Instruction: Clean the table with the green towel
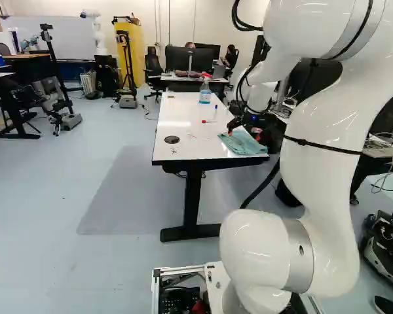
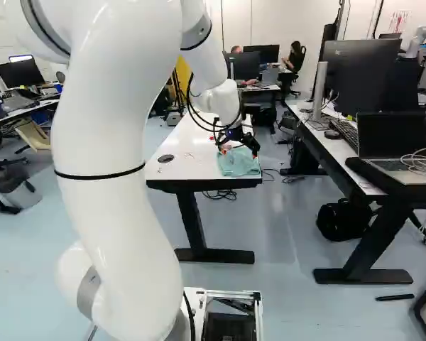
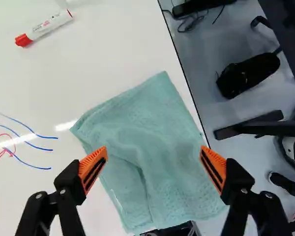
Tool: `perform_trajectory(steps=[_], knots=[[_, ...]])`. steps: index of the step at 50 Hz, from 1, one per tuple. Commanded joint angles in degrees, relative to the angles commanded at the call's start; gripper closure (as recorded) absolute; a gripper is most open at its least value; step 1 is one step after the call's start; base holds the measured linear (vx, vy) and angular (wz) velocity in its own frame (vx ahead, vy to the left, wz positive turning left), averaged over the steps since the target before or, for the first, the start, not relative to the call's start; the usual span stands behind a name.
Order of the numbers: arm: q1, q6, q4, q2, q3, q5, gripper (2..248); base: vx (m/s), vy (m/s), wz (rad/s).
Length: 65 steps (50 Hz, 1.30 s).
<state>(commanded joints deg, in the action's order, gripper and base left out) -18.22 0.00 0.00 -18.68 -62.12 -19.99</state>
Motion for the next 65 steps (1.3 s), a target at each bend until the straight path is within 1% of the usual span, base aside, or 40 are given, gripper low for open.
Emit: perform_trajectory(steps=[13, 14, 18, 19, 23, 24, 28, 29, 34, 35, 39, 40, 44, 45, 50, 51, 65], knots=[[0.0, 0.0, 0.0, 0.0, 0.0, 0.0, 3, 0.0, 0.0, 0.0], [0.0, 0.0, 0.0, 0.0, 0.0, 0.0, 23, 0.0, 0.0, 0.0], [0.0, 0.0, 0.0, 0.0, 0.0, 0.0, 23, 0.0, 0.0, 0.0], [0.0, 0.0, 0.0, 0.0, 0.0, 0.0, 60, 0.0, 0.0, 0.0], [0.0, 0.0, 0.0, 0.0, 0.0, 0.0, 60, 0.0, 0.0, 0.0], [0.0, 0.0, 0.0, 0.0, 0.0, 0.0, 99, 0.0, 0.0, 0.0], [0.0, 0.0, 0.0, 0.0, 0.0, 0.0, 99, 0.0, 0.0, 0.0], [0.0, 0.0, 0.0, 0.0, 0.0, 0.0, 137, 0.0, 0.0, 0.0], [0.0, 0.0, 0.0, 0.0, 0.0, 0.0, 137, 0.0, 0.0, 0.0], [0.0, 0.0, 0.0, 0.0, 0.0, 0.0, 174, 0.0, 0.0, 0.0], [0.0, 0.0, 0.0, 0.0, 0.0, 0.0, 174, 0.0, 0.0, 0.0], [0.0, 0.0, 0.0, 0.0, 0.0, 0.0, 206, 0.0, 0.0, 0.0], [0.0, 0.0, 0.0, 0.0, 0.0, 0.0, 206, 0.0, 0.0, 0.0], [0.0, 0.0, 0.0, 0.0, 0.0, 0.0, 224, 0.0, 0.0, 0.0], [0.0, 0.0, 0.0, 0.1, 0.02, 0.0, 224, 0.0, 0.0, 0.0], [0.0, 0.0, 0.0, 0.18, 0.05, 0.0, 229, 0.0, 0.0, 0.0], [0.0, 0.0, 0.0, 2.23, 0.53, 0.0, 229, 0.0, 0.0, 0.0]])
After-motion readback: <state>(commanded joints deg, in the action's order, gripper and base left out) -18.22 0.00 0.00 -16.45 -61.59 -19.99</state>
